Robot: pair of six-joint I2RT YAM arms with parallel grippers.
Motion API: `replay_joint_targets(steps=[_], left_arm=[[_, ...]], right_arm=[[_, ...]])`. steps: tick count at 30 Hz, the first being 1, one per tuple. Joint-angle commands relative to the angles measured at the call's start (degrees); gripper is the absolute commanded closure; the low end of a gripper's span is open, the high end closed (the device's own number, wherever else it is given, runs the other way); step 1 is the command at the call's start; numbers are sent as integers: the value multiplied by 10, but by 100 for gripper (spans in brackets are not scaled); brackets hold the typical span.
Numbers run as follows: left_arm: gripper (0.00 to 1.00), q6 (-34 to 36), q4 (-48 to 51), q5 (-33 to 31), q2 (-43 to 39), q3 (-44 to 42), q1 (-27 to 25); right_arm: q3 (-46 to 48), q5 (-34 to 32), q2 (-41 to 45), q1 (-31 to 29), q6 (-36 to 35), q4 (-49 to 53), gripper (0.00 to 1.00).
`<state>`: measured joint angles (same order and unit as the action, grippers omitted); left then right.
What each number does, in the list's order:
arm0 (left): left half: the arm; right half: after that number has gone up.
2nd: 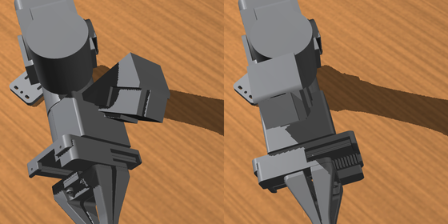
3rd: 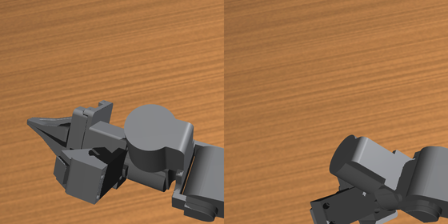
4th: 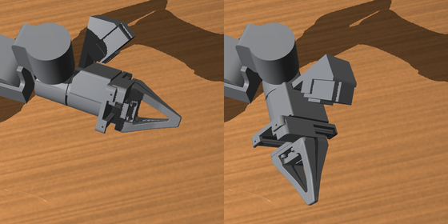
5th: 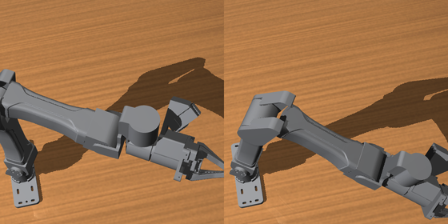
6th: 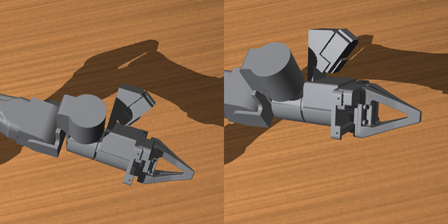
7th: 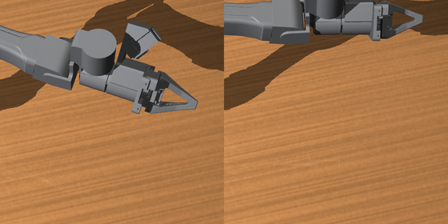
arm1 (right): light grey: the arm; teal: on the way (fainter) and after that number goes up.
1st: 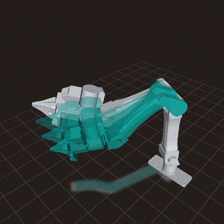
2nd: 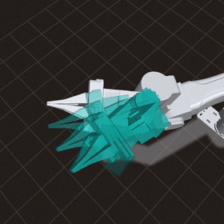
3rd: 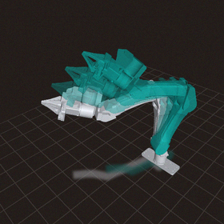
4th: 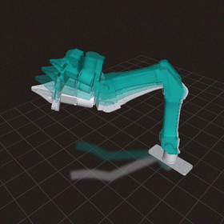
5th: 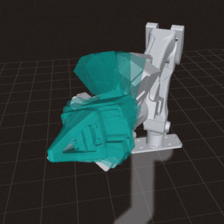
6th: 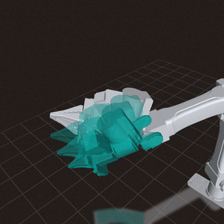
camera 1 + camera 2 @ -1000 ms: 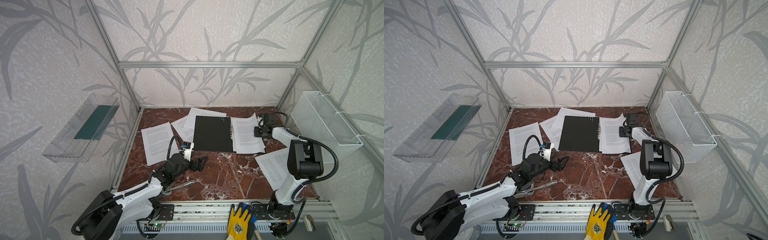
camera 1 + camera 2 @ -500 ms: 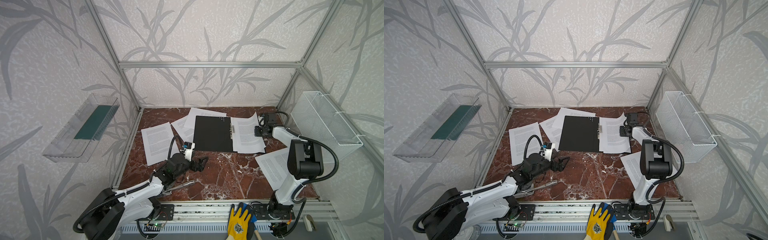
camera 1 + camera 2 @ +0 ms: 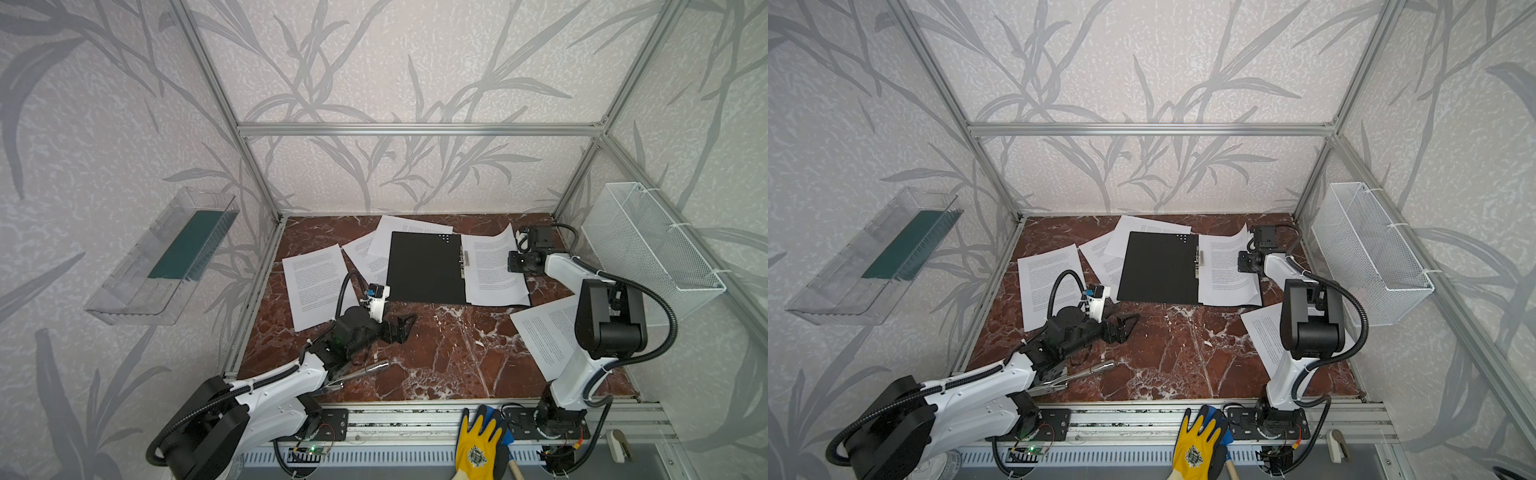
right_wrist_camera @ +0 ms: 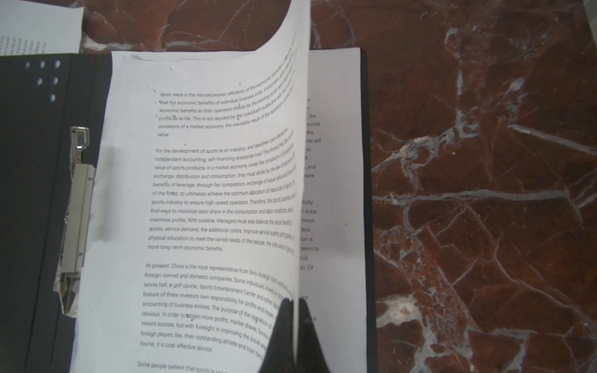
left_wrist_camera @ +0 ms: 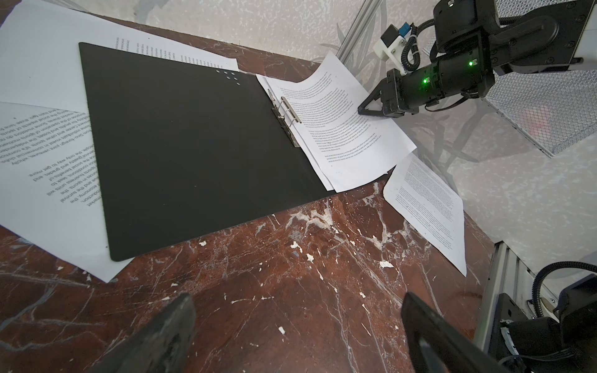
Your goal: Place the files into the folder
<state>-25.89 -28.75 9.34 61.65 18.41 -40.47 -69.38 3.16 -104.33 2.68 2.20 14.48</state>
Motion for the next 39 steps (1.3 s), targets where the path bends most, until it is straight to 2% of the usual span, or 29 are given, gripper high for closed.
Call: replay_joint_targets(steps=[1,39], left_arm=[[1,-4,-14,7,4,19,0],[1,-9,-15,14,12,22,-1]], right_arm=[[-7,15,-9,0,9,-7,100],[-15,18,-23,-13,-9,-8,98]])
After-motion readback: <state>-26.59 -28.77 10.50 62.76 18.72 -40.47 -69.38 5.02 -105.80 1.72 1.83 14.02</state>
